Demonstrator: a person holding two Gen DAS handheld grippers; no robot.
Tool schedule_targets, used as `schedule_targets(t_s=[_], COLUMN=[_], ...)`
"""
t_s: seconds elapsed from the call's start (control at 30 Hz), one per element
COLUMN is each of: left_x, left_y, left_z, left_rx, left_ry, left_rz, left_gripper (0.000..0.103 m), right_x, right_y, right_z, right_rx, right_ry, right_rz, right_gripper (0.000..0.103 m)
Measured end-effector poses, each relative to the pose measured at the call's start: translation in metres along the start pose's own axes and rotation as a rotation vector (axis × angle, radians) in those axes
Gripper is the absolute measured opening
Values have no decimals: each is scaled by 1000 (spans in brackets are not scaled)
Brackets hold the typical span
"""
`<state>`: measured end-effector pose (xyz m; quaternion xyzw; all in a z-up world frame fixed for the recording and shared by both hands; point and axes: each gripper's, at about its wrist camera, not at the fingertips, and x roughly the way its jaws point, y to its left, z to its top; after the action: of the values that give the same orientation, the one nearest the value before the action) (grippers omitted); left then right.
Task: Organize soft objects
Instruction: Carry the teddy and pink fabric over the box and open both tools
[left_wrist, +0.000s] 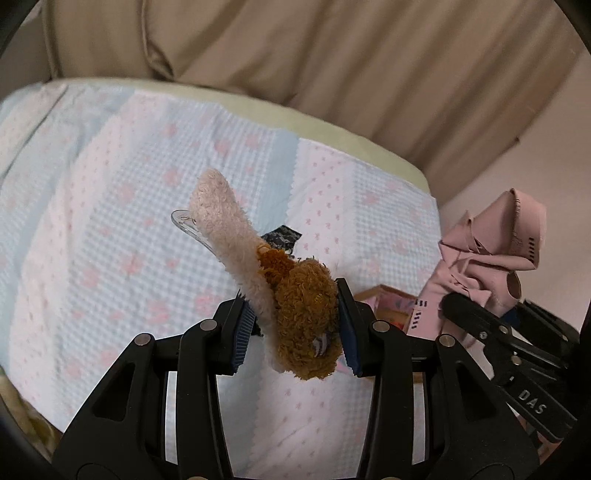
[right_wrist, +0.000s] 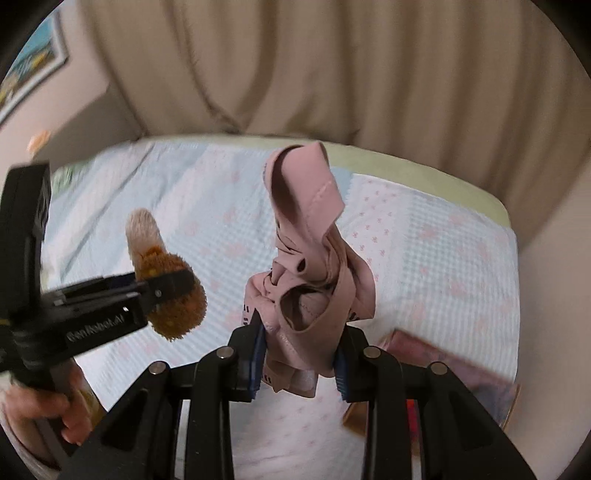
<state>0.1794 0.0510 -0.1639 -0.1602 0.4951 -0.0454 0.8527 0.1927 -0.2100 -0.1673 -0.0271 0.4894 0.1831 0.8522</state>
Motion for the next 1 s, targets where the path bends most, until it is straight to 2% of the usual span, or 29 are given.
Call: schedule_targets(t_s=[0.2, 0.43, 0.7, 0.87, 1.0], left_x=[-40, -40, 6, 46, 85], left_y=[-21, -82, -170, -226, -256], left_z=[-17, -36, -64, -86, -98], left_rx=[78, 148, 204, 249, 284], left_ry=[-40, -37, 22, 82, 131], left_rz=[-15, -60, -113, -123, -109], left_gripper=[37, 37, 37, 37, 37], right_x=[-55, -93, -118, -115, -103], right_y=[15, -20, -110, -167, -204], right_z=[-30, -65, -103, -122, -138], right_rx=[104, 175, 271, 319, 345], right_ry=[-74, -105, -82, -40, 0], right_rz=[-31, -81, -167, -204, -218], right_gripper=[28, 28, 28, 28, 28])
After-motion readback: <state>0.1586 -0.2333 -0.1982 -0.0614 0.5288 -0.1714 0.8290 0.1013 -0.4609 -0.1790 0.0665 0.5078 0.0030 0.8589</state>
